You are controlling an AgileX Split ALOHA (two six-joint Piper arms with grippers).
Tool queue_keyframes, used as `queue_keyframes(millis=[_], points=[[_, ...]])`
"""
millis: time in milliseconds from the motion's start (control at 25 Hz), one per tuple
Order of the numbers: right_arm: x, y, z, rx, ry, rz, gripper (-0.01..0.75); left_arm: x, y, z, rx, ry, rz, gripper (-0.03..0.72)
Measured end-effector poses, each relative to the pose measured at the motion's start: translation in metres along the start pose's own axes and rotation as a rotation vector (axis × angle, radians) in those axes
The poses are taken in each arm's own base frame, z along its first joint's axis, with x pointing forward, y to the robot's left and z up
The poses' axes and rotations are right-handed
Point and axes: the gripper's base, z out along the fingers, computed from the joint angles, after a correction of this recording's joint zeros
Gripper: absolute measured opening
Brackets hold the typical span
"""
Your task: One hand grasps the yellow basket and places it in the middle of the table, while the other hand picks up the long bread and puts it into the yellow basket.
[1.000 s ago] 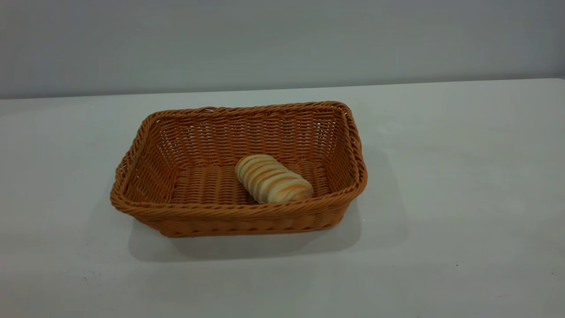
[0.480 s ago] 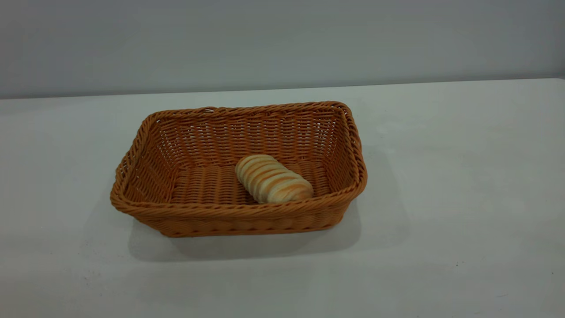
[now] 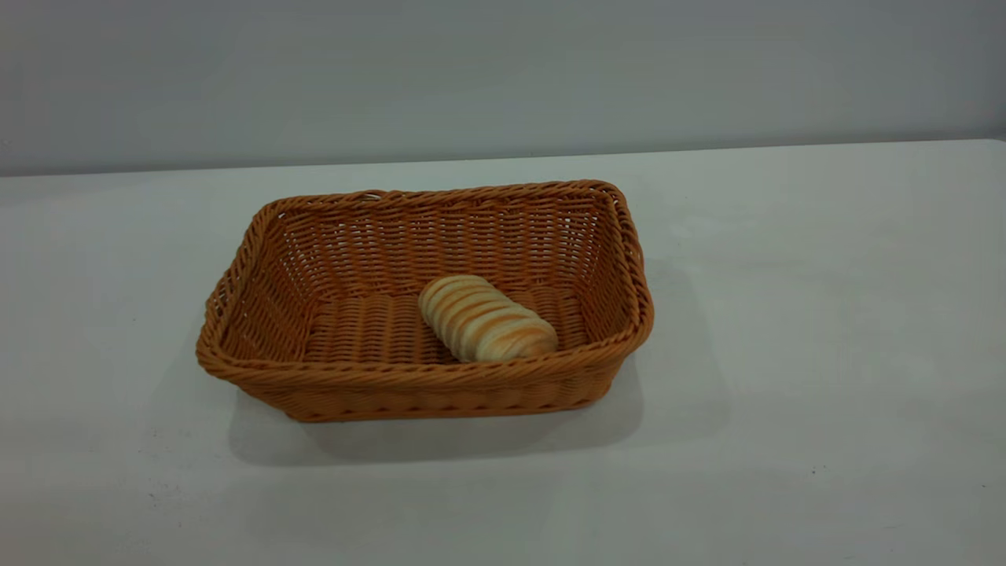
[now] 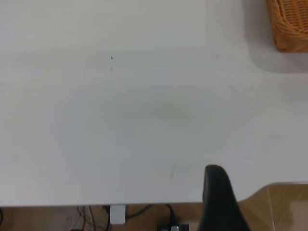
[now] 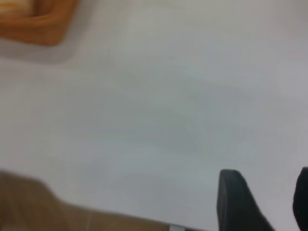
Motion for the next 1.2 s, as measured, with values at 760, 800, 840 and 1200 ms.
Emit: queue_keyframes(millis=[760, 800, 840, 1200], points=[[0.007, 0.002, -0.010, 0.120, -0.073, 0.075, 0.328, 0.012, 0.001, -0.010, -0.034, -0.110, -0.050, 0.499], [0.007, 0.002, -0.010, 0.120, -0.073, 0.075, 0.328, 0.012, 0.001, -0.010, -0.034, -0.110, -0.050, 0.499], [0.007, 0.002, -0.010, 0.120, -0.073, 0.075, 0.328, 0.012, 0.001, -0.010, -0.034, -0.110, -0.050, 0.499], [0.007, 0.002, -0.010, 0.120, -0.073, 0.075, 0.327, 0.012, 0.001, -0.010, -0.034, -0.110, -0.050, 0.499]])
